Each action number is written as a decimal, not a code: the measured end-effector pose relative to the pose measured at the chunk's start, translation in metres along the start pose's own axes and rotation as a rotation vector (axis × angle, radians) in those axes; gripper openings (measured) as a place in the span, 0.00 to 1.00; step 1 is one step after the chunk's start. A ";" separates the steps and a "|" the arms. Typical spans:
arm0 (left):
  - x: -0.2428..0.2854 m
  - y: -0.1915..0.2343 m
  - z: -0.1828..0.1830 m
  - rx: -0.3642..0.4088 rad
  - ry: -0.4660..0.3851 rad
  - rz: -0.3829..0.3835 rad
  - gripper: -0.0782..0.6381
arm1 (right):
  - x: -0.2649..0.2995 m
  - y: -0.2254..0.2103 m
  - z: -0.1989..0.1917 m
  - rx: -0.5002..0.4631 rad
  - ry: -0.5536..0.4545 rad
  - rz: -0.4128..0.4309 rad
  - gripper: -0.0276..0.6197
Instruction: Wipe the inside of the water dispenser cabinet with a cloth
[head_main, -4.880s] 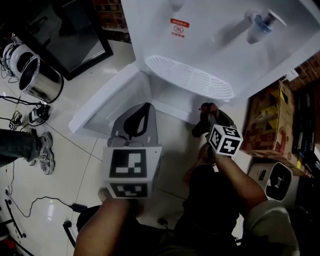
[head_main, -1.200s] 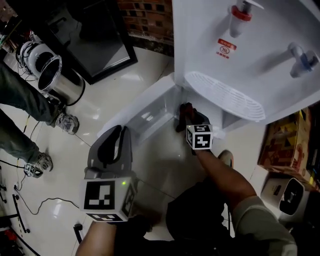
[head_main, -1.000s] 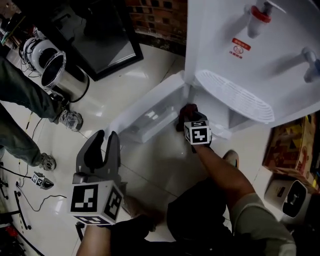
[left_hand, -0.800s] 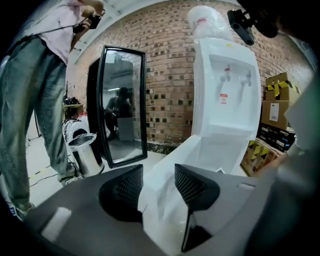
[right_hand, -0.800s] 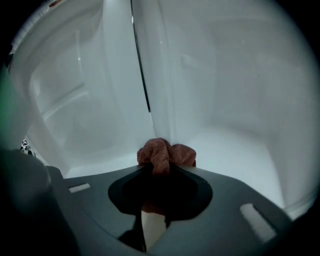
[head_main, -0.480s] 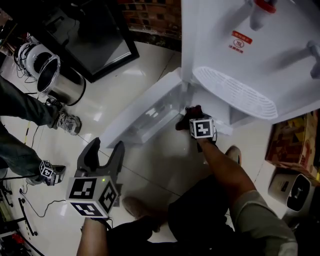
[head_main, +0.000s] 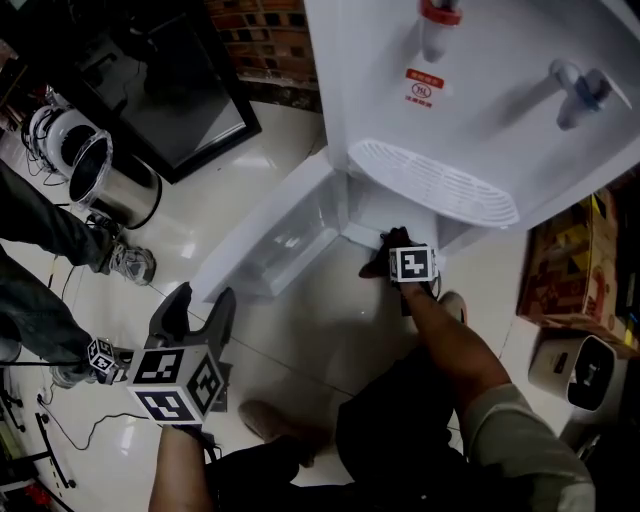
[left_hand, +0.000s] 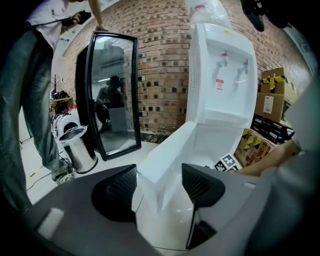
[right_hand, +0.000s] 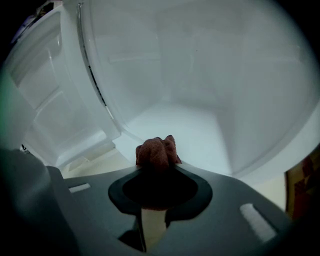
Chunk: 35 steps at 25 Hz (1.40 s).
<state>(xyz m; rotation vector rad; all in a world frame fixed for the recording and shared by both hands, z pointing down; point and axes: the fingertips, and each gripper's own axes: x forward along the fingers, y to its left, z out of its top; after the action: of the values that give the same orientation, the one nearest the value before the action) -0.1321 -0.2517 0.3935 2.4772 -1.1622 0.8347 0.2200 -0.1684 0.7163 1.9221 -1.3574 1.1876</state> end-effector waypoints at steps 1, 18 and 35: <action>0.000 0.000 0.000 0.002 0.003 0.001 0.49 | -0.003 -0.007 -0.001 0.005 0.003 -0.016 0.19; -0.006 -0.016 -0.013 0.088 0.061 -0.004 0.49 | -0.058 -0.116 -0.060 0.265 0.113 -0.149 0.19; -0.023 -0.055 -0.035 0.145 0.159 -0.066 0.48 | -0.242 -0.055 0.013 -0.169 -0.180 0.248 0.19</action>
<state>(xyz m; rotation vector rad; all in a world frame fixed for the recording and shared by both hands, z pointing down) -0.1144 -0.1862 0.4069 2.4930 -0.9929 1.1100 0.2457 -0.0407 0.5045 1.8155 -1.7739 0.9894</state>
